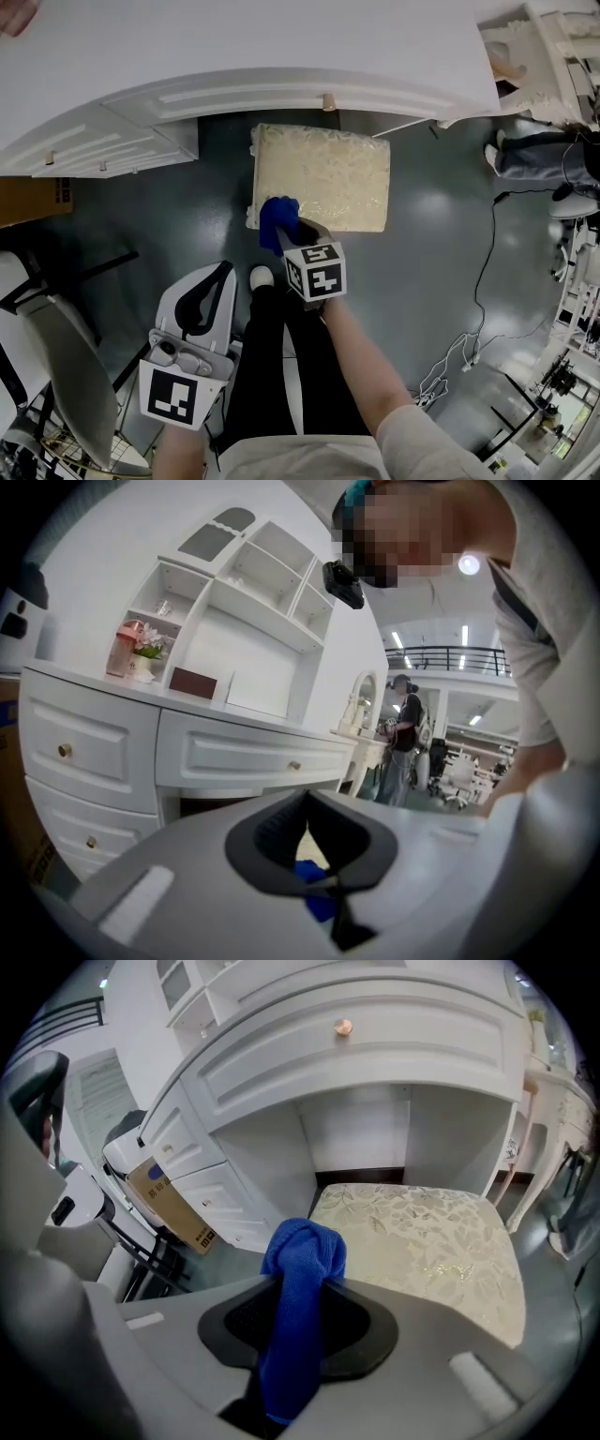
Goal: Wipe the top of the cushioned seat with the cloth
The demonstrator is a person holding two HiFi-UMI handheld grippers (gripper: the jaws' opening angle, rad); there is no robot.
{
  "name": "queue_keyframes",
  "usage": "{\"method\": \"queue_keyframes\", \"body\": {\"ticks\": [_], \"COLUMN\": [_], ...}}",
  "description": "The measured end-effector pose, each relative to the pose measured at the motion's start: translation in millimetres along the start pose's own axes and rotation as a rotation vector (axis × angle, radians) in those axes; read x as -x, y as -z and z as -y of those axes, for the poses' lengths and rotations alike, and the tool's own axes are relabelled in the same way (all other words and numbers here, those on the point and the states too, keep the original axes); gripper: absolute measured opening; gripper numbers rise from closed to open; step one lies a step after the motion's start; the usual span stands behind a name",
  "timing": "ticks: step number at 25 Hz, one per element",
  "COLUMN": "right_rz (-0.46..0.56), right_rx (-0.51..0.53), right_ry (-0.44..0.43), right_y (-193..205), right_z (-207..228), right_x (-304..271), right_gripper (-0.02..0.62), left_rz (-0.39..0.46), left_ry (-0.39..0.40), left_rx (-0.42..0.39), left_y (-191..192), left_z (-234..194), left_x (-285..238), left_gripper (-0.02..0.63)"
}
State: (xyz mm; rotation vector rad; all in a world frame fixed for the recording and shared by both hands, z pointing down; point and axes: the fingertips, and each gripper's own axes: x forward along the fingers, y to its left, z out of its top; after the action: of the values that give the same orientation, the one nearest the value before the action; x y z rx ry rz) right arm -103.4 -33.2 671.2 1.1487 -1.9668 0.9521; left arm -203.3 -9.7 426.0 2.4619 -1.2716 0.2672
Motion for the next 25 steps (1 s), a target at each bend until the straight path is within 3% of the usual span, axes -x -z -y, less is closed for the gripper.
{"method": "queue_keyframes", "body": {"ticks": [3, 13, 18, 25], "right_rz": [0.034, 0.152, 0.216, 0.304], "right_rx": [-0.023, -0.058, -0.064, -0.072], "right_ry": [-0.008, -0.023, -0.040, -0.055], "right_y": [-9.1, -42.1, -62.6, -86.6], "right_z": [4.9, 22.0, 24.2, 23.9], "right_x": [21.0, 111.1, 163.5, 227.6], "right_gripper": [0.104, 0.104, 0.104, 0.104], "left_rz": [0.032, -0.012, 0.049, 0.053], "left_ry": [0.017, 0.113, 0.159, 0.209], "left_rx": [-0.016, -0.027, -0.046, -0.071], "left_y": [-13.1, -30.8, -63.5, -90.5], "left_z": [8.2, 56.7, 85.6, 116.8], "left_x": [-8.7, -31.9, -47.7, -58.7], "left_gripper": [0.000, 0.000, 0.000, 0.000]}}
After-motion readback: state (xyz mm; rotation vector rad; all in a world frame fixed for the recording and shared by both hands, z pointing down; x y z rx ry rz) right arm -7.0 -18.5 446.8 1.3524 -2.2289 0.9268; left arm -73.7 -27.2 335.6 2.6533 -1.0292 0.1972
